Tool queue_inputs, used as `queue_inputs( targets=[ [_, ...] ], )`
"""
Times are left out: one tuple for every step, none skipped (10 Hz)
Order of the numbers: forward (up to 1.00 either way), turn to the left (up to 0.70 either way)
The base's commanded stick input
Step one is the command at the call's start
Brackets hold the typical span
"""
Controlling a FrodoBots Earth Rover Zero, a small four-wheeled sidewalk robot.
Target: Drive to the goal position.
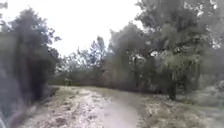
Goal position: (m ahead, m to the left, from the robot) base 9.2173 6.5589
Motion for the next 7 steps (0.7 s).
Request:
queue_inputs(
  targets=[
    [0.70, 0.35],
    [0.70, 0.35],
    [0.70, 0.35],
    [0.70, 0.35],
    [0.70, 0.03],
    [0.70, 0.00],
    [0.70, 0.00]
  ],
)
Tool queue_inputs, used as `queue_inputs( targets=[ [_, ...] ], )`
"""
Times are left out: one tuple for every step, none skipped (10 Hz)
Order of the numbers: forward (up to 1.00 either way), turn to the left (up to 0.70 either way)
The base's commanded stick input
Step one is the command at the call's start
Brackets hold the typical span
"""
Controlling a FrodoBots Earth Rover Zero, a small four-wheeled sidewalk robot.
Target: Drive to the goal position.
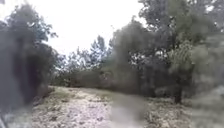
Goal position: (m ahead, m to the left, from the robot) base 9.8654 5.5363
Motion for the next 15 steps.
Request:
queue_inputs(
  targets=[
    [0.70, 0.00],
    [0.70, 0.00],
    [0.70, 0.00],
    [0.70, 0.00],
    [0.70, 0.00],
    [0.70, 0.00],
    [0.70, 0.00],
    [0.70, 0.00],
    [0.70, 0.11],
    [0.70, 0.35],
    [0.70, 0.35],
    [0.70, 0.35],
    [0.70, 0.35],
    [0.70, 0.03],
    [0.70, 0.00]
  ],
)
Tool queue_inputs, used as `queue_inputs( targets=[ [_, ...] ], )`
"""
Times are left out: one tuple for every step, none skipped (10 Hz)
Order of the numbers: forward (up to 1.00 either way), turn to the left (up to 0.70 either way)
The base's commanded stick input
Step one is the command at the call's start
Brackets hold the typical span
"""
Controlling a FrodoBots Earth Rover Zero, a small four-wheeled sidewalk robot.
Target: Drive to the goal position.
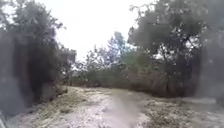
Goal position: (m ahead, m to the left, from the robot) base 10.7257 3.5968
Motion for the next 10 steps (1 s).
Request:
queue_inputs(
  targets=[
    [0.70, 0.00],
    [0.70, 0.00],
    [0.70, 0.00],
    [0.70, 0.00],
    [0.70, 0.00],
    [0.70, 0.00],
    [0.70, 0.00],
    [0.70, 0.00],
    [0.70, 0.00],
    [0.70, 0.00]
  ],
)
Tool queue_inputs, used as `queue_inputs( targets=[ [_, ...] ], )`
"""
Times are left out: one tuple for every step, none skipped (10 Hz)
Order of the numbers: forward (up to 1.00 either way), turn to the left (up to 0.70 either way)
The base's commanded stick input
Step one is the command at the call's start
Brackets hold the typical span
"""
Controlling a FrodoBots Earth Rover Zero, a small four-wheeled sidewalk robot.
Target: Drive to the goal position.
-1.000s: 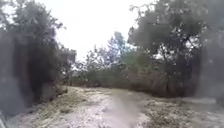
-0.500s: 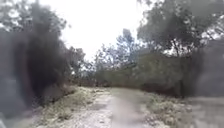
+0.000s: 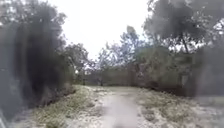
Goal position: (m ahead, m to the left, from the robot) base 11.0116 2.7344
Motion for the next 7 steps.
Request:
queue_inputs(
  targets=[
    [0.70, 0.00],
    [0.70, 0.00],
    [0.70, 0.01],
    [0.70, 0.35],
    [0.70, 0.23],
    [0.70, 0.00],
    [0.70, 0.00]
  ],
)
